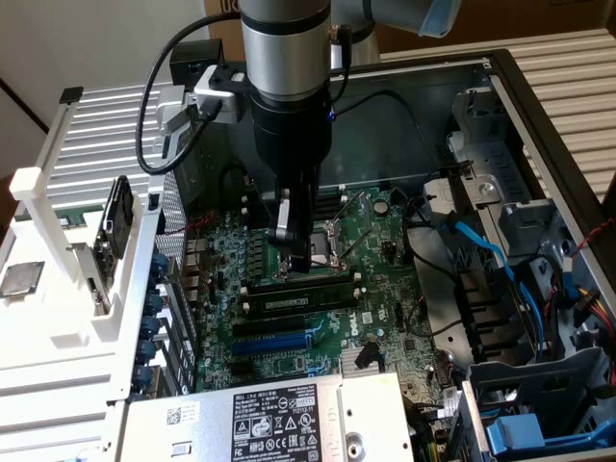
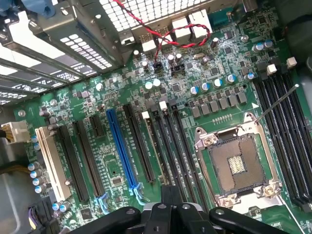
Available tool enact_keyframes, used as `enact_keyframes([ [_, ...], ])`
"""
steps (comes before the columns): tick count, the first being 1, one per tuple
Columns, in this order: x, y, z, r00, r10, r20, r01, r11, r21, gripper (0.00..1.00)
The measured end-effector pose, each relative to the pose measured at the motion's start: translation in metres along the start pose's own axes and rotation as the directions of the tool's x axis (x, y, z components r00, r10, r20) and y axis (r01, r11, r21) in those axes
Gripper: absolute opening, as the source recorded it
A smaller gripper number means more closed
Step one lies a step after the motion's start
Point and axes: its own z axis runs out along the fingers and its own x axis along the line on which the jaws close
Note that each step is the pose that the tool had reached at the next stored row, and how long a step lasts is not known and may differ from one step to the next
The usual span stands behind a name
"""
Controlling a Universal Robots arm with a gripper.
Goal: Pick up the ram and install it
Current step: 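Press down the ram until it locks into place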
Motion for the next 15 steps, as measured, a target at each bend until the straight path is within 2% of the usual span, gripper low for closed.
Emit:
enact_keyframes([
  [4, 0.0000, 0.0000, 0.0000, 0.9982, 0.059, -0.0008, -0.059, 0.9982, -0.0042, 0.10],
  [7, 0.0000, 0.0000, 0.0000, 0.9942, 0.107, -0.0016, -0.107, 0.9942, -0.0076, 0.10],
  [11, 0.0000, 0.0000, 0.0000, 0.9855, 0.170, -0.0029, -0.170, 0.9854, -0.0119, 0.10],
  [15, 0.0000, 0.0000, 0.0000, 0.9730, 0.231, -0.0044, -0.231, 0.9729, -0.0161, 0.10],
])
